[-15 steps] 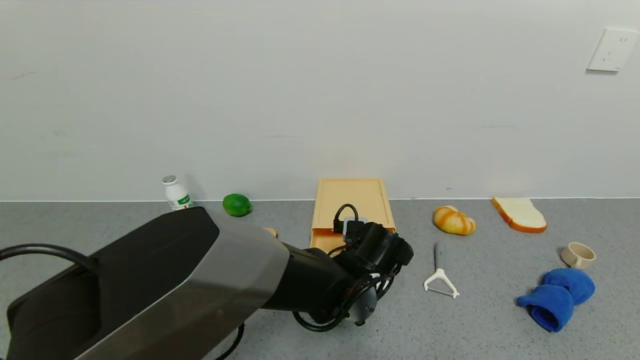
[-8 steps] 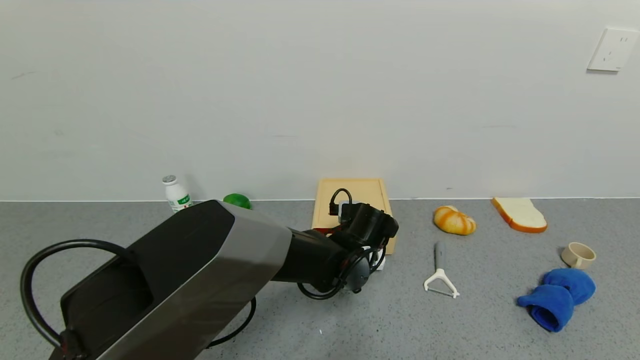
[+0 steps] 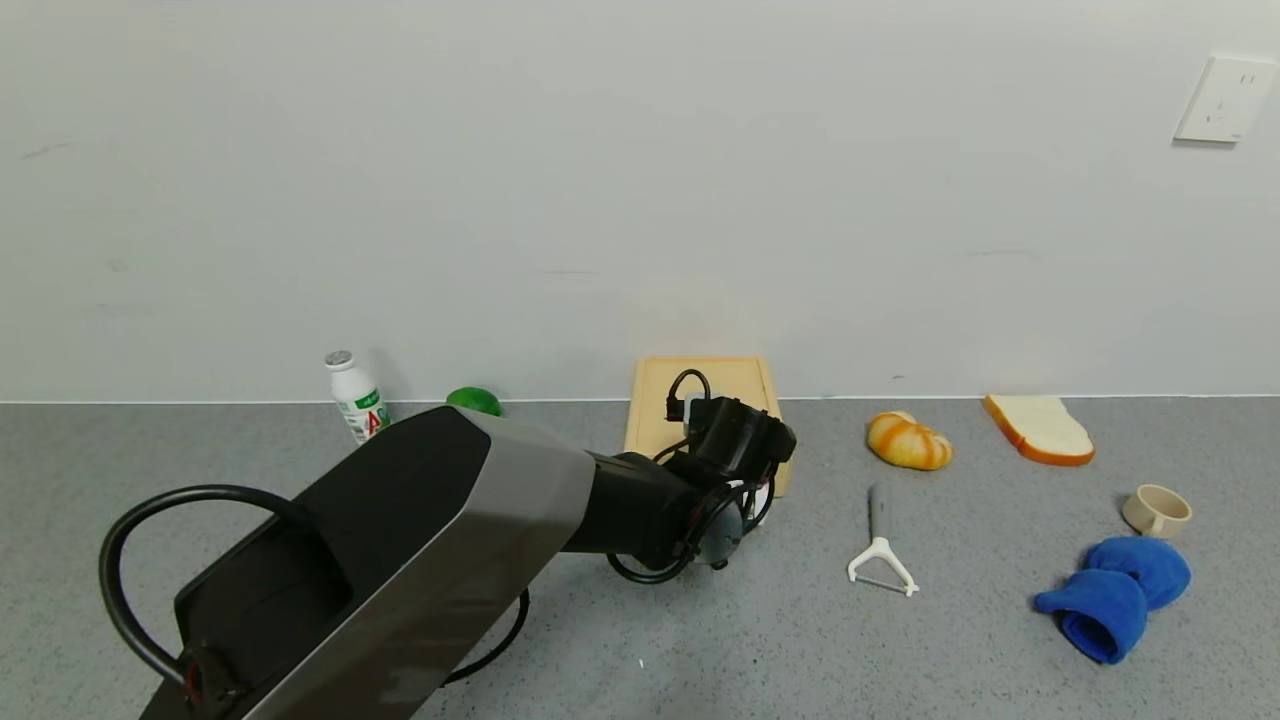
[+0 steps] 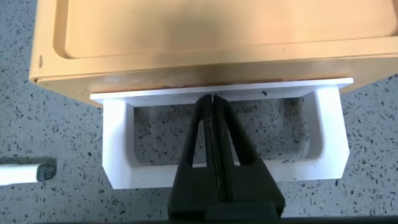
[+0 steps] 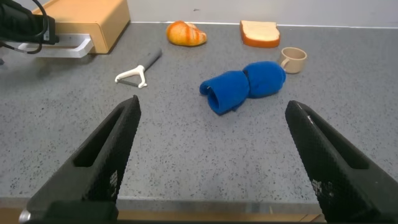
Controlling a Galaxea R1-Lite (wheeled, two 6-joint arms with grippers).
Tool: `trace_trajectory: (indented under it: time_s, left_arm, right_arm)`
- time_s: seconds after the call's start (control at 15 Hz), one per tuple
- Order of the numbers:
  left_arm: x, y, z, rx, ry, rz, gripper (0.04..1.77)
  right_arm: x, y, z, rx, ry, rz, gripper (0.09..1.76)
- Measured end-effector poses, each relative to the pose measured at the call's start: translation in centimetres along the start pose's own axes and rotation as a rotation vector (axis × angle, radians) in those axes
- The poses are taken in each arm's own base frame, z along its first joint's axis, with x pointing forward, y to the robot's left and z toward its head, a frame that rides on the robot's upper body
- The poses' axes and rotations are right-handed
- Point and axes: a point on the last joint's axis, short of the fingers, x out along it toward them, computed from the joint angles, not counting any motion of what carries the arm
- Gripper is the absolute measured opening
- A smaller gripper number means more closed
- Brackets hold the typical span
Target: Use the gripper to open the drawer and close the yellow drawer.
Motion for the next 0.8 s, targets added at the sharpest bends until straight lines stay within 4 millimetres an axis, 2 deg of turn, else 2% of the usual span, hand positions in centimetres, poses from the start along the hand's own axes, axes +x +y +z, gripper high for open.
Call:
trace_trajectory:
  time_s: [0.2,0.4,0.6,0.8]
  left_arm:
    - [-0.2,0.1,-0.1,0.005,0.005,0.002,0.11]
    - [-1.6,0.6,0.5,0.034,0.043,0.015,0.11]
    - [-4.2,1.7,2.2,0.059,0.079,0.030,0.11]
    - [-7.8,3.2,4.7,0.072,0.112,0.007,0.11]
  right_arm:
    - [0.0,0.0,0.0,0.000,0.000,0.000,1.71]
    - [0.0,0.0,0.0,0.000,0.000,0.000,1.71]
    - [0.0,0.0,0.0,0.000,0.000,0.000,1.71]
    - [0.0,0.0,0.0,0.000,0.000,0.000,1.71]
